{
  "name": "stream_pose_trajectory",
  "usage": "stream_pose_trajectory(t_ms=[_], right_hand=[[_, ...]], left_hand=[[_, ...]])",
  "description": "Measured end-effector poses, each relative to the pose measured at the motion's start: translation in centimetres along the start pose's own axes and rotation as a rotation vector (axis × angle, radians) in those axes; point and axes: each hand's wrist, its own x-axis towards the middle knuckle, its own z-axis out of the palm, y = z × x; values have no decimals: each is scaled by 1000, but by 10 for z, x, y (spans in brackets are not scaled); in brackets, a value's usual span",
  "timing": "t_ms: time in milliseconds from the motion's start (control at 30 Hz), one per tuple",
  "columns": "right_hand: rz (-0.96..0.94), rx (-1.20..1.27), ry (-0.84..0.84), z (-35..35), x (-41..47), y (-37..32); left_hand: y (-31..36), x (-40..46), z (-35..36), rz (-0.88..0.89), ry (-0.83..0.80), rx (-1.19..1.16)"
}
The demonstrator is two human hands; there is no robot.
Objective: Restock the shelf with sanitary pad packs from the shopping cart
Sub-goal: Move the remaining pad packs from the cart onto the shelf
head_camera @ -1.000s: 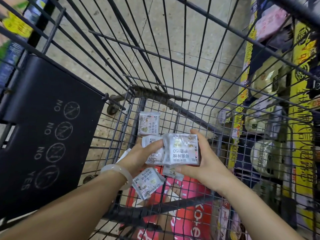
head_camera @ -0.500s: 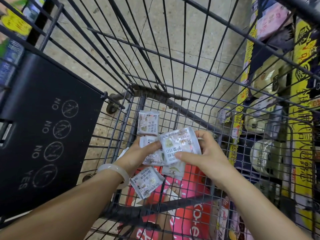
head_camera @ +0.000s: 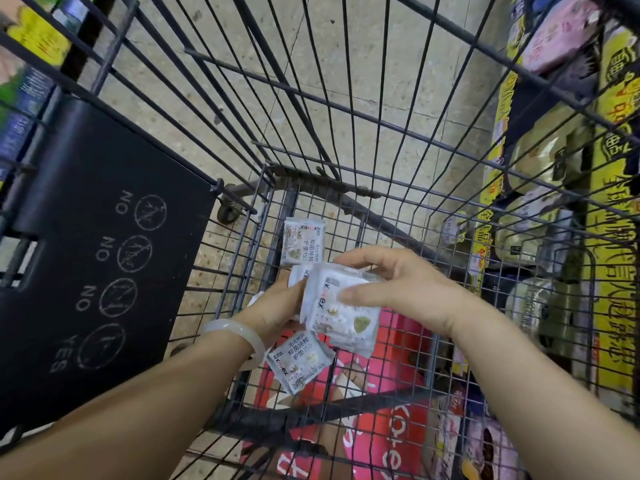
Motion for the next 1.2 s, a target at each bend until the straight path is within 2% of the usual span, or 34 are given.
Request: stream_pose_trajectory(t_ms=[100,167,200,300,367,633,767,900,1000,1200], right_hand=[[-15,108,215,8,1,6],[95,69,333,13,2,12],[173,105,320,16,2,15],[322,400,138,27,0,17],[303,444,93,32,-1,18],[252,393,113,31,-3,11],[183,610,13,19,-33,12],[127,743,69,20,-71,3],[109,656,114,27,-98,-17],[-34,552,256,26,-170,-73]], left_hand=[[0,1,1,-48,57,-24],[0,-3,4,-56,73,2],[2,-5,6,-51,57,15],[11,-15,17,-47,-1,45],[17,-21,22,-49,-47,26],[39,-49,23,-17,-218,-9],[46,-56,29,1,-207,47],[56,-68,39,-4,-236,108],[76,-93,62,-13,-262,176],[129,-174,115,130,-399,356]])
